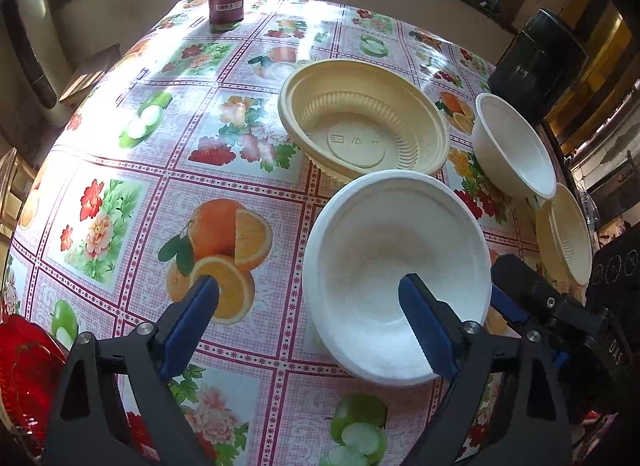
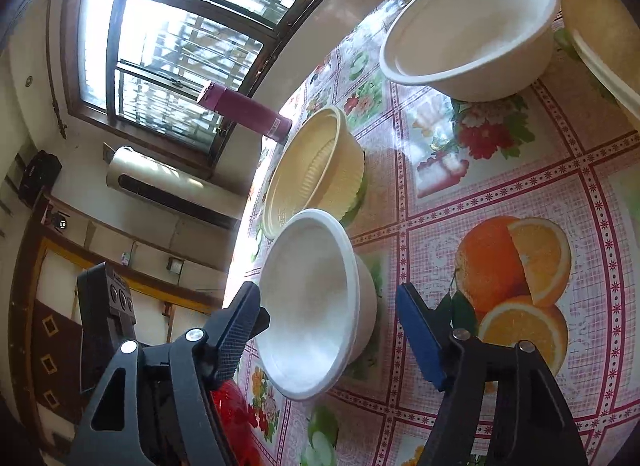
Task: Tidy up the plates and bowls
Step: 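Close both grippers on the white bowl rim and lift it, then lower the white bowl into the red plate stack and open both grippers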
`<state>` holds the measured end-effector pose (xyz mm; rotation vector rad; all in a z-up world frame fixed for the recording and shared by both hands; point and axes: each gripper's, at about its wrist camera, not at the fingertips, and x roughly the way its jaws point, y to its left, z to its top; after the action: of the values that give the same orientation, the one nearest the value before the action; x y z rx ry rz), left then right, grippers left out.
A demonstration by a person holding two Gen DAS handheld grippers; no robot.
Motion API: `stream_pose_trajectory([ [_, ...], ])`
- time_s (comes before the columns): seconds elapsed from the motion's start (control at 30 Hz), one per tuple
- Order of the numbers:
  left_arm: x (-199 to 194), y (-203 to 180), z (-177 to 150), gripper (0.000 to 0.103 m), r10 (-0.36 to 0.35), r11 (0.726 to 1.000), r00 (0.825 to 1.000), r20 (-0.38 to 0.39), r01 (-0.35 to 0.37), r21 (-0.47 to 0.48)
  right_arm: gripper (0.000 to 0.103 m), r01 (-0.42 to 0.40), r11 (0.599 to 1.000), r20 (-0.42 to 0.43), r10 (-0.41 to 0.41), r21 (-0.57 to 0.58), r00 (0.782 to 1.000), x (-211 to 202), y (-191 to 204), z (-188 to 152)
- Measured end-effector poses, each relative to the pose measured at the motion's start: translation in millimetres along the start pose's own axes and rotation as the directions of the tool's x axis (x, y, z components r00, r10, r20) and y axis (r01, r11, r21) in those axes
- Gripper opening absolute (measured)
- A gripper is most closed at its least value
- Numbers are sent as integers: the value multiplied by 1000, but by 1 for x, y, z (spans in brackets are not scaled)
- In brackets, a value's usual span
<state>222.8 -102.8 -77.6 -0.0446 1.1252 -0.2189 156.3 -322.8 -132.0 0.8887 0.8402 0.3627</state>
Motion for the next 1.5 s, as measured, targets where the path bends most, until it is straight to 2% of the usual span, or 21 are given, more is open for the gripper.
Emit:
stream_pose_trajectory([
  [0.1,3,-1,1,79,-6,1000,1000,-7,6,-1,63,6,1000,0,-6,-2,1000,0,0,0],
  [0.17,4,-1,1,63,-10,1000,1000,-7,10,-5,60,11,1000,0,-11,4,1000,0,-1,-1],
  [0.3,6,0,1,59,-20,1000,1000,-7,20,-12,51,19,1000,4,-19,-2,1000,1,-1,-1],
  [0.33,7,-1,1,56,-19,1000,1000,-7,19,-10,49,23,1000,6,-23,-9,1000,2,0,-1],
  [0.37,7,-1,1,49,-23,1000,1000,-9,23,-10,46,26,1000,7,-26,-16,1000,2,1,-2],
  [0.43,10,-1,1,40,-36,999,999,-17,36,-15,36,46,998,8,-46,-34,999,4,4,-3],
  [0.47,10,-1,0,37,-40,999,999,-19,40,-16,34,58,997,10,-58,-42,998,4,5,-2],
  [0.53,11,0,0,37,-45,999,999,-19,45,-20,15,78,996,12,-77,-54,997,5,5,-2],
  [0.6,12,3,0,28,-58,998,998,-19,58,-31,8,108,992,22,-107,-66,994,4,6,-2],
  [0.63,12,4,0,22,-65,997,998,-20,64,-36,7,116,991,26,-114,-70,993,4,6,-2],
  [0.7,14,5,1,20,-66,997,998,-20,65,-40,7,123,989,28,-121,-77,992,4,7,-2],
  [0.77,17,6,0,11,-76,996,997,-31,75,-40,6,142,986,38,-139,-93,990,4,9,-2],
  [1.2,-3,3,-19,9,-70,997,997,21,71,-16,6,168,976,52,-162,-141,985,-4,20,-14],
  [1.5,-59,24,-64,9,-50,999,991,128,49,8,7,109,974,73,-96,-200,993,-30,51,-69],
])
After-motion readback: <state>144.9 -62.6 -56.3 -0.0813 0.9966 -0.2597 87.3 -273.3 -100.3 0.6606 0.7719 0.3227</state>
